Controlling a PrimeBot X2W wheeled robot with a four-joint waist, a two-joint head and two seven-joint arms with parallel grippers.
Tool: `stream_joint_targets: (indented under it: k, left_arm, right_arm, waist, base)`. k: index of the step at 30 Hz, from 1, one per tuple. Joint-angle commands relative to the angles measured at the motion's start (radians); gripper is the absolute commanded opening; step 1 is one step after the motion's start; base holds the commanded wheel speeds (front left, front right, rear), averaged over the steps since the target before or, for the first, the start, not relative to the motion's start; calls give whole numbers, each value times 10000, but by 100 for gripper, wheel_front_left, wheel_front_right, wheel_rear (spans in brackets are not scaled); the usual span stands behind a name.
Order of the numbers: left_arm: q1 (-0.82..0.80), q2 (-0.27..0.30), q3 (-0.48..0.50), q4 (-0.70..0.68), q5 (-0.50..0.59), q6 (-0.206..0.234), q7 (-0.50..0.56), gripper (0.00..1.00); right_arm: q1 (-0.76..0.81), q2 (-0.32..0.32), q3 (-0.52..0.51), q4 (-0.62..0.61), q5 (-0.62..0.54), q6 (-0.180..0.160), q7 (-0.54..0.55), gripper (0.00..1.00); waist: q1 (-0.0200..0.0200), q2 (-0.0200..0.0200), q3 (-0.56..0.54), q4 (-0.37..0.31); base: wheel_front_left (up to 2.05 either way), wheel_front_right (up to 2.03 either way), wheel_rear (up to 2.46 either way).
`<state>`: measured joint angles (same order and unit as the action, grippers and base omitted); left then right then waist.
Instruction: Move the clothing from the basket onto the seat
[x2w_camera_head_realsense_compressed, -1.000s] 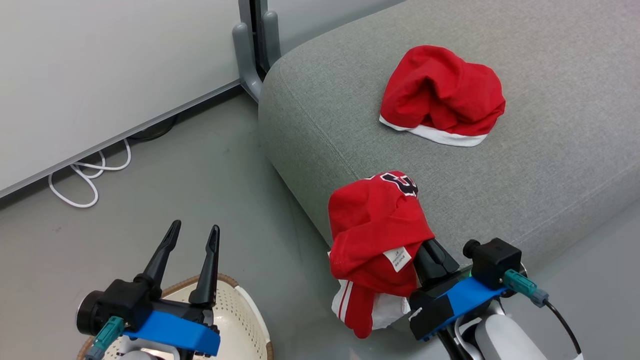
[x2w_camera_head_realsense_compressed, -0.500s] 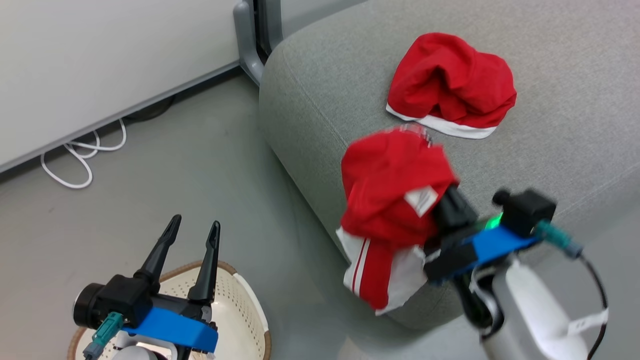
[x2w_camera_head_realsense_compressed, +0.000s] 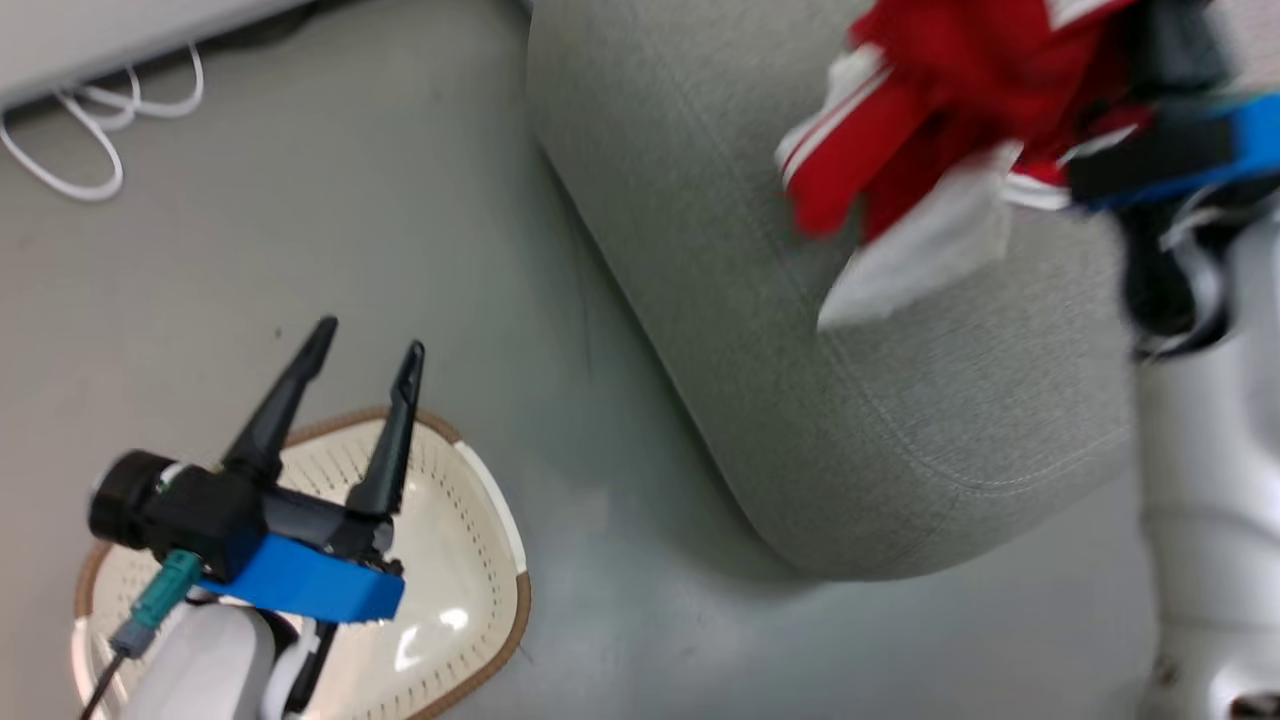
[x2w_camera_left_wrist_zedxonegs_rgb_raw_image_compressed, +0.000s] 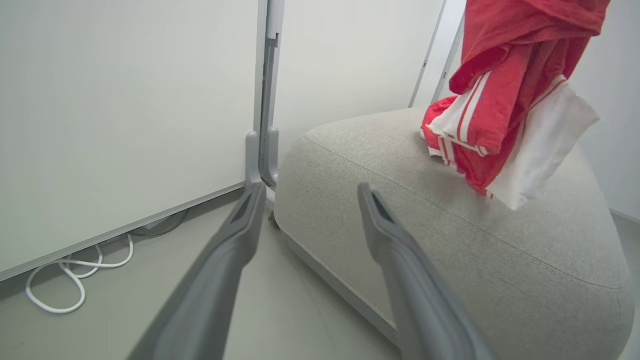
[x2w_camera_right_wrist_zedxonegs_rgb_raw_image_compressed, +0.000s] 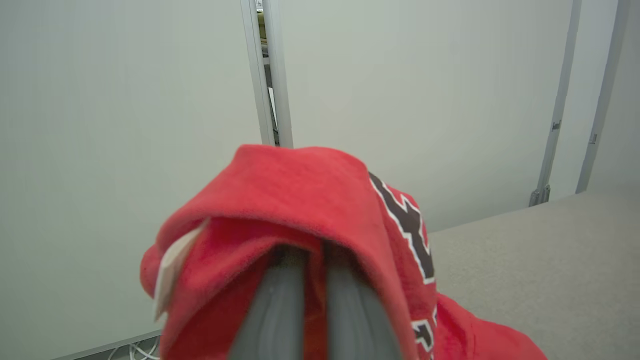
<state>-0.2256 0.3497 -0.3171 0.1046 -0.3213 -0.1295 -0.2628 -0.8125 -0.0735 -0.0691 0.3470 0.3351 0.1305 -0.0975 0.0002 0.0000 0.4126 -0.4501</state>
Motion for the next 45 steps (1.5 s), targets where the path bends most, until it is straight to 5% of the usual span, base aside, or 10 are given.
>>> stream_joint_targets:
  k: [1, 13, 32, 35, 36, 45]
  left_arm:
    - [-345, 191, 67, -197, 36, -20, -29, 100]
    - [-1426, 919, 7, -1284, 332, -20, -27, 100]
    - [-1935, 886, -195, -1485, 261, -20, -29, 100]
    - [-1941, 812, -216, -1444, 241, -20, -29, 100]
    - [-1942, 784, -232, -1420, 230, -20, -27, 100]
    - [-2007, 341, -343, -1128, -124, -20, -29, 100]
  right_arm:
    - [-686, -331, -439, 53, -141, 5, 111, 0]
    - [-3358, -1812, -3756, 1012, -875, 5, 266, 0]
    - [-3207, -1584, -5844, 4967, -3320, 5, -972, 0]
    - [-3327, -1572, -6011, 5253, -3567, 5, -1114, 55]
    - [-3336, -1552, -6026, 5347, -3674, 5, -1159, 100]
    - [-2673, -1426, -5668, 5683, -4119, 5, -1435, 100]
  waist:
    - [-2, 0, 973, 249]
    - [-2, 0, 2951, 656]
    - [-2, 0, 3442, 1129]
    - [-2, 0, 3399, 1161]
    - [-2, 0, 3370, 1169]
    - [-2, 0, 2557, 1457]
  base:
    - [0, 0, 0]
    - [0, 0, 0]
    - [0, 0, 0]
    - [0, 0, 0]
    - [0, 0, 0]
    - [0, 0, 0]
